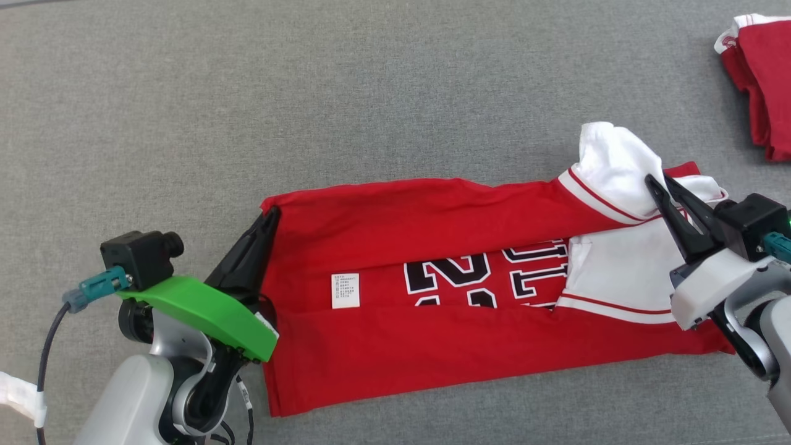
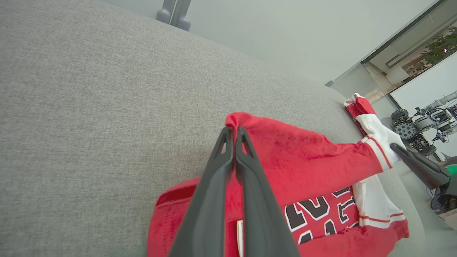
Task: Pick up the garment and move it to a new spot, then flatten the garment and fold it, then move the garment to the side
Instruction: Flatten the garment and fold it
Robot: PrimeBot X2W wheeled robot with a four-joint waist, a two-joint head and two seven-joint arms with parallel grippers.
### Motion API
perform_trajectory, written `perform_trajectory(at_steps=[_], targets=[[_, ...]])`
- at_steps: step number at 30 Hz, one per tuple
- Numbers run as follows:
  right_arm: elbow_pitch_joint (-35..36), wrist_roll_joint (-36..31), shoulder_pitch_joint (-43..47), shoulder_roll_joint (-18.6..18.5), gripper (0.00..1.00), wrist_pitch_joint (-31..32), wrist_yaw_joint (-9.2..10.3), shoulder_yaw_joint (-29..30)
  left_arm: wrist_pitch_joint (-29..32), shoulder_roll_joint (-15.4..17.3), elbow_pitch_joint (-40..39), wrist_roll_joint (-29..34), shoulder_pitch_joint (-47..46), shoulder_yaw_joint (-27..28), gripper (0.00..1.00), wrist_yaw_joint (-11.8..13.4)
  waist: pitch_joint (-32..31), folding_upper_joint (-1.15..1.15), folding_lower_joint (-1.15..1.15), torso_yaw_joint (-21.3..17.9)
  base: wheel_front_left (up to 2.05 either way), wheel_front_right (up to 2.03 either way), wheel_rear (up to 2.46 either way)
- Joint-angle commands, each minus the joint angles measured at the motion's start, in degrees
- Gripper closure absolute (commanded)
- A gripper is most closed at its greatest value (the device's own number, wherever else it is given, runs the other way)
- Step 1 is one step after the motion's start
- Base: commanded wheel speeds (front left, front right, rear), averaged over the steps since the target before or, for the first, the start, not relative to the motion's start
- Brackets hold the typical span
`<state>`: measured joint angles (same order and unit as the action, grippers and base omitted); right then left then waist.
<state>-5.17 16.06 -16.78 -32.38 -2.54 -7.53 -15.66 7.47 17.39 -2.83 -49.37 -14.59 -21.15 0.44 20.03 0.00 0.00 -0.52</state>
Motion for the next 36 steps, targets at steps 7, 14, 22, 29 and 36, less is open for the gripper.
perform_trajectory(at_steps=[7,14,22,29,36], targets=[[-5.9,-6.2,-10.2,1.9,1.00,-2.4,0.08,-2.1,-1.1,-0.3,1.8,1.5,-5.1,0.7,1.00,-0.1,2.8,0.00,0.00,0.8,0.00,0.00,0.00],[-11.8,-7.1,-19.1,1.4,1.00,-4.4,0.07,-7.4,-3.4,-2.2,6.0,1.9,-9.7,0.1,1.00,-1.6,4.7,0.00,0.00,3.3,0.00,0.00,0.00],[-11.9,-8.5,-15.1,0.1,1.00,-8.3,0.08,-6.2,-7.0,-3.6,8.7,0.9,-7.1,-0.3,1.00,-3.6,1.4,0.00,0.00,3.4,0.00,0.00,0.00],[-10.3,-11.3,-8.5,1.5,1.00,-11.3,0.08,-3.7,-9.4,-3.1,7.2,-0.2,-0.7,0.0,1.00,-4.1,-1.5,0.00,0.00,1.9,0.00,0.00,0.00],[-7.7,-14.3,-1.1,4.0,1.00,-12.6,0.08,-0.5,-10.0,-2.9,6.0,-0.5,3.8,-0.6,1.00,-3.4,-3.5,0.00,0.00,1.9,0.00,0.00,0.00]])
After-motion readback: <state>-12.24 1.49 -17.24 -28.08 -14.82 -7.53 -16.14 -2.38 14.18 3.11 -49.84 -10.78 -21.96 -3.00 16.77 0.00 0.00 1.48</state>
